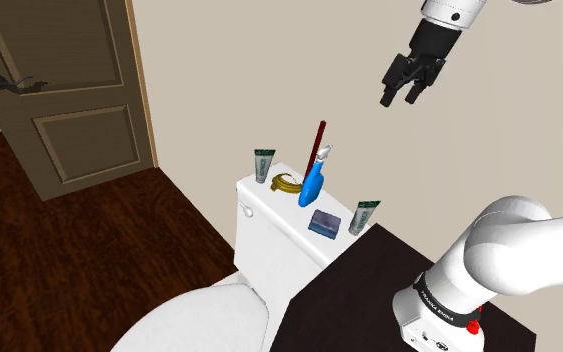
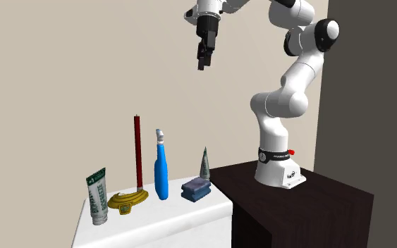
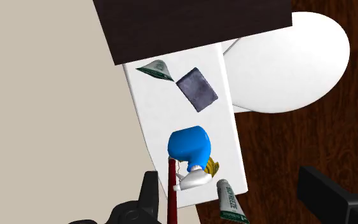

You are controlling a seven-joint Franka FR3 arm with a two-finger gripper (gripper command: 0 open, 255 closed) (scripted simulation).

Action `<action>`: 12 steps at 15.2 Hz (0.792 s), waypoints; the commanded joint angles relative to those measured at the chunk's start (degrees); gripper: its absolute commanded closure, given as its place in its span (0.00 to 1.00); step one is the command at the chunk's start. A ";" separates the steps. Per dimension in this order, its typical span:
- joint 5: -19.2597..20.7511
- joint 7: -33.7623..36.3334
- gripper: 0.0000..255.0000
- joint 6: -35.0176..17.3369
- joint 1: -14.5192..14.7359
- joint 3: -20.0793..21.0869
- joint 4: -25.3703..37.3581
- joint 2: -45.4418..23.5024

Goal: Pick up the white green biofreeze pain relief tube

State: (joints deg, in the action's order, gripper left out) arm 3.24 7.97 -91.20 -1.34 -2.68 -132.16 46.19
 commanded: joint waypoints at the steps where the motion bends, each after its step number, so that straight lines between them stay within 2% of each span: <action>1: 0.00 0.00 0.00 0.00 0.00 0.00 0.00 0.00; 12: 7.32 -21.90 0.00 -11.43 3.36 -10.09 -20.42 4.45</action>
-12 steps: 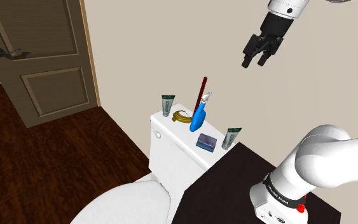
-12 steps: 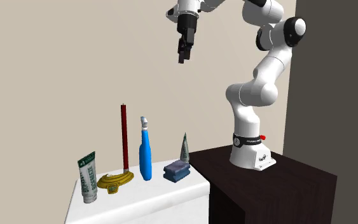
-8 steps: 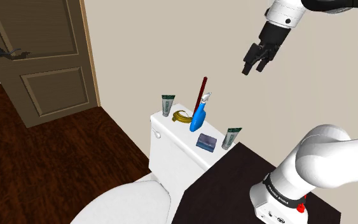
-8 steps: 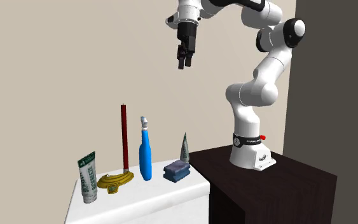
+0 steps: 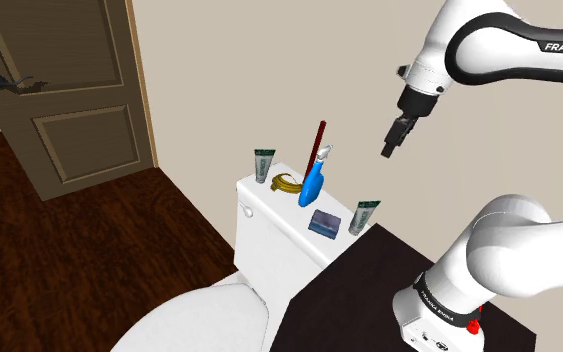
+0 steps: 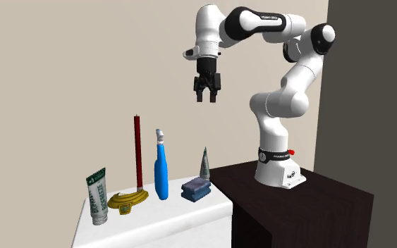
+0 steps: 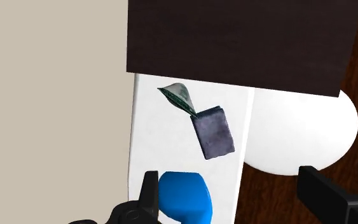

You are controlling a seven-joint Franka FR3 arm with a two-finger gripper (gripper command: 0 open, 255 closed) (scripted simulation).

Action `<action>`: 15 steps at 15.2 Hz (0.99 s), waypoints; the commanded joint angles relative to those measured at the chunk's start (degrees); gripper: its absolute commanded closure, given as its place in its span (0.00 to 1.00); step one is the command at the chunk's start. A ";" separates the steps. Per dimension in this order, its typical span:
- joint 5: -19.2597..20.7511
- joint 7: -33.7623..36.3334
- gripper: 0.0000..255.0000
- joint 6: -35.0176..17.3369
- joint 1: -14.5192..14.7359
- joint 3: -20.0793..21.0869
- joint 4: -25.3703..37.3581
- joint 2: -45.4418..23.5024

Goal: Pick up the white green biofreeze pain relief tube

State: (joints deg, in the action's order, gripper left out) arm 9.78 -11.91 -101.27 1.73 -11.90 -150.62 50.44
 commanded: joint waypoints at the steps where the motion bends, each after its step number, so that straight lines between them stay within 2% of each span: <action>1: 1.74 -4.04 0.00 -2.53 0.41 -1.98 -3.49 0.17; 7: 8.55 -16.28 0.00 -10.68 0.40 -9.28 -11.40 -2.41; 12: 15.34 -26.43 0.00 -19.67 -0.08 -16.23 -15.85 -8.78; 15: 16.62 -27.29 0.00 -23.02 -0.14 -17.62 -16.95 -11.23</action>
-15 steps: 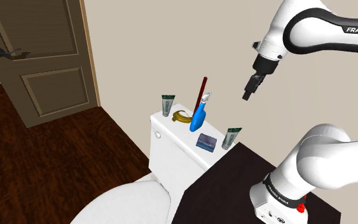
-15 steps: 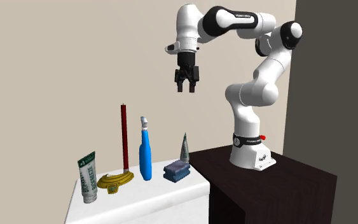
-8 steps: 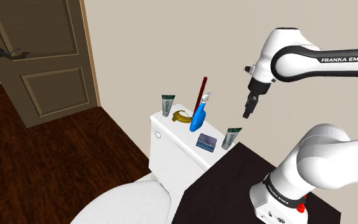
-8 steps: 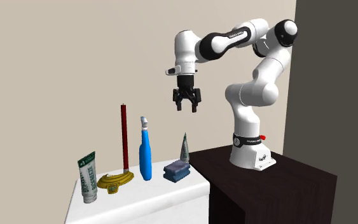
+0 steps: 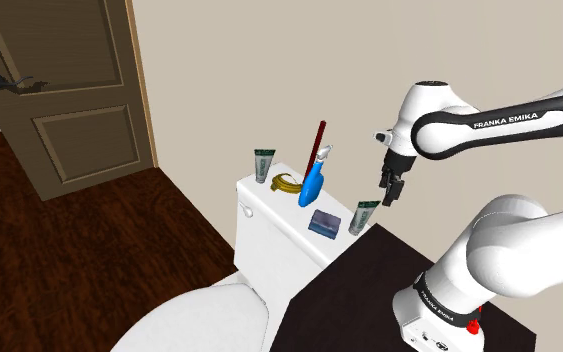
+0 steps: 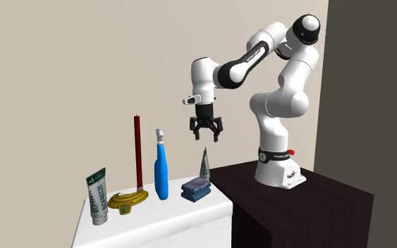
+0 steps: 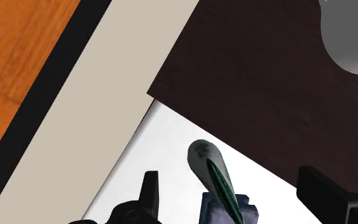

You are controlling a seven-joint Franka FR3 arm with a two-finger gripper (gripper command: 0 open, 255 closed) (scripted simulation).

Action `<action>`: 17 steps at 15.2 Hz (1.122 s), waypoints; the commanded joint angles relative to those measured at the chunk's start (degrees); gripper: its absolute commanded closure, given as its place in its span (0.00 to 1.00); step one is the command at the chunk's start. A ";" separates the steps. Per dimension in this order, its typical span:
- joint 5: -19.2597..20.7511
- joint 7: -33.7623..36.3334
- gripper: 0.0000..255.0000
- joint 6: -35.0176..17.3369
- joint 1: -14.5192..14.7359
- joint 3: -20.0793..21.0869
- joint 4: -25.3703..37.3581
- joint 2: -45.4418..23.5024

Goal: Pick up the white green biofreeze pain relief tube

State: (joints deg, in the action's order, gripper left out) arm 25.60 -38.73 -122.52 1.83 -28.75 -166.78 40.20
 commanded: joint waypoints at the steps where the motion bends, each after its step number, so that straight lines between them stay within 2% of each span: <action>1: 1.10 -0.39 0.00 -2.95 -0.25 -1.10 -1.17 -1.81; 5: 2.22 -0.07 0.00 -7.88 -0.13 -2.50 -2.46 -5.49; 7: 2.37 -0.03 0.00 -8.61 -0.11 -2.70 -2.63 -6.06; 8: 2.35 -0.07 1.00 -8.48 -0.12 -2.69 -2.57 -5.98; 17: 2.37 -0.03 1.00 -8.62 -0.10 -2.70 -2.63 -6.07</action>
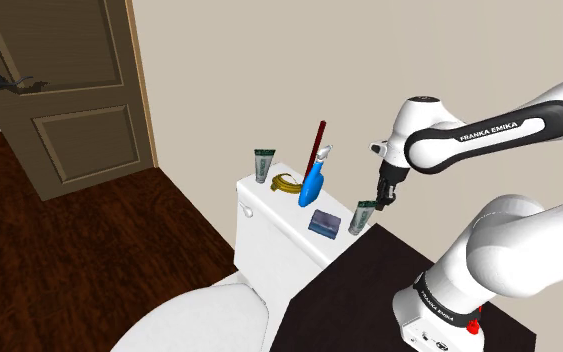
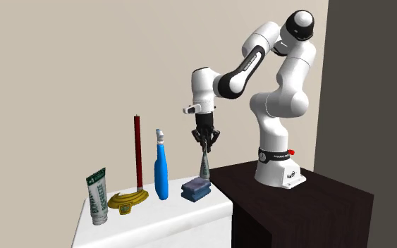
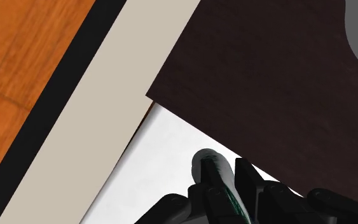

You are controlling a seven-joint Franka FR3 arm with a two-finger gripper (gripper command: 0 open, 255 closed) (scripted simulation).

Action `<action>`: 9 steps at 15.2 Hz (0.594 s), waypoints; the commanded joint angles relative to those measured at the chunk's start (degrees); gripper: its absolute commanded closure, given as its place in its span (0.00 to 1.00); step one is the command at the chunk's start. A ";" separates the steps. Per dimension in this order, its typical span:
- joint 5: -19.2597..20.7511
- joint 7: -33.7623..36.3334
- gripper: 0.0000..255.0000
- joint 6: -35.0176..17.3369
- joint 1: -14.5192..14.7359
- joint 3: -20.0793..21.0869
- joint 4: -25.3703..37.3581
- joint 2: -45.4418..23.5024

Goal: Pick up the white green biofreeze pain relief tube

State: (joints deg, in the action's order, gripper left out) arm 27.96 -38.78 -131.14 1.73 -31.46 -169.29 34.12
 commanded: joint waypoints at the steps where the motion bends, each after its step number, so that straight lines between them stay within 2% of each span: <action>1: -0.25 -0.05 1.00 1.28 -0.06 0.35 0.16 1.02; 9: -2.55 -0.68 1.00 10.74 -0.09 3.07 3.10 7.64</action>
State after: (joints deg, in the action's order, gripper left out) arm 25.75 -39.47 -121.52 1.57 -28.77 -166.57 41.05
